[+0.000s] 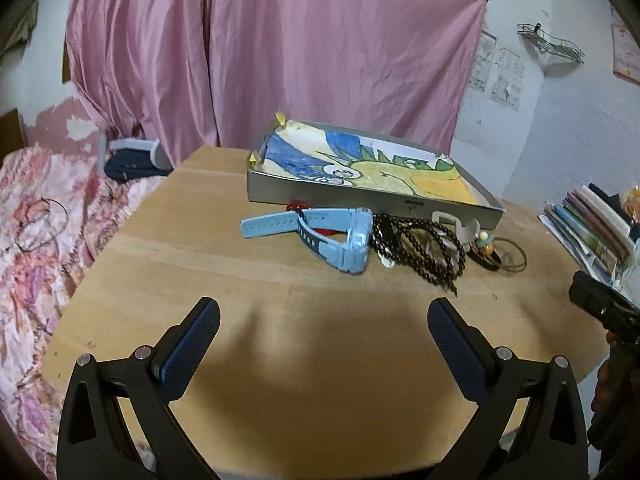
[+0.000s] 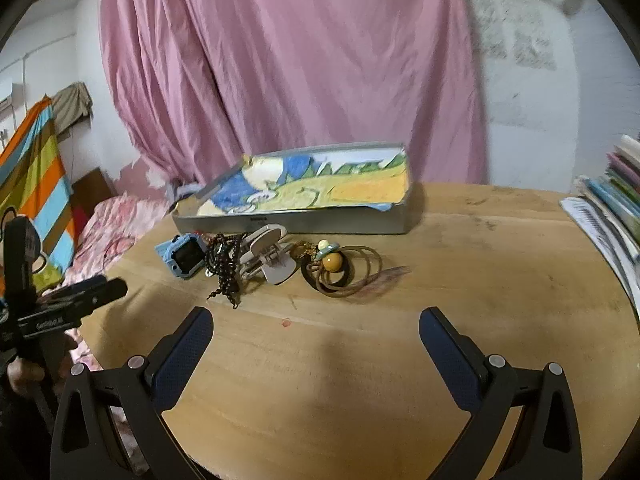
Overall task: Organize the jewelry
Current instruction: 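Grasp the blue smartwatch with the left tool while the right tool grasps the white claw clip, then carry the watch into the tray with the left tool while the right tool drops the clip there, then withdraw both open tools from the tray back over the table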
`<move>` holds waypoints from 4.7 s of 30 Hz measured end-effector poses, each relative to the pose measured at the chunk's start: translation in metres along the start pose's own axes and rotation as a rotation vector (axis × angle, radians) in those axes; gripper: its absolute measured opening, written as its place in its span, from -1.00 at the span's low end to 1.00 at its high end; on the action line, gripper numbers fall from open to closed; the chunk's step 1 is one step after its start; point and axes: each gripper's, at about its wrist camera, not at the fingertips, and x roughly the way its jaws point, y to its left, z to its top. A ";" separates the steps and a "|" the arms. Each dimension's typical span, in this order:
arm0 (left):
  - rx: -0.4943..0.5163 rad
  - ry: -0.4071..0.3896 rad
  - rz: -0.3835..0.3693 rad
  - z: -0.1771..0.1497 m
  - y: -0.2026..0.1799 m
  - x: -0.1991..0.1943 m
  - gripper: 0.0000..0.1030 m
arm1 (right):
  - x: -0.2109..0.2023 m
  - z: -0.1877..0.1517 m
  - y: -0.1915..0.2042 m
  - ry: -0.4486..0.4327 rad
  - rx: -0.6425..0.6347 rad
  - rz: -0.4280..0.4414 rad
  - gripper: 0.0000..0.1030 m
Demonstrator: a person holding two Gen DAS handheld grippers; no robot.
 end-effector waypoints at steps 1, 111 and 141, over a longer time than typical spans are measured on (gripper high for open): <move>-0.002 0.004 -0.008 0.004 0.002 0.002 0.96 | 0.003 0.004 -0.003 0.013 0.010 0.018 1.00; -0.143 -0.060 -0.173 0.119 0.007 0.049 0.97 | 0.034 0.076 -0.017 -0.182 0.024 -0.091 1.00; 0.058 -0.066 -0.032 -0.025 -0.036 -0.011 0.97 | -0.012 -0.044 0.023 -0.109 -0.128 -0.096 1.00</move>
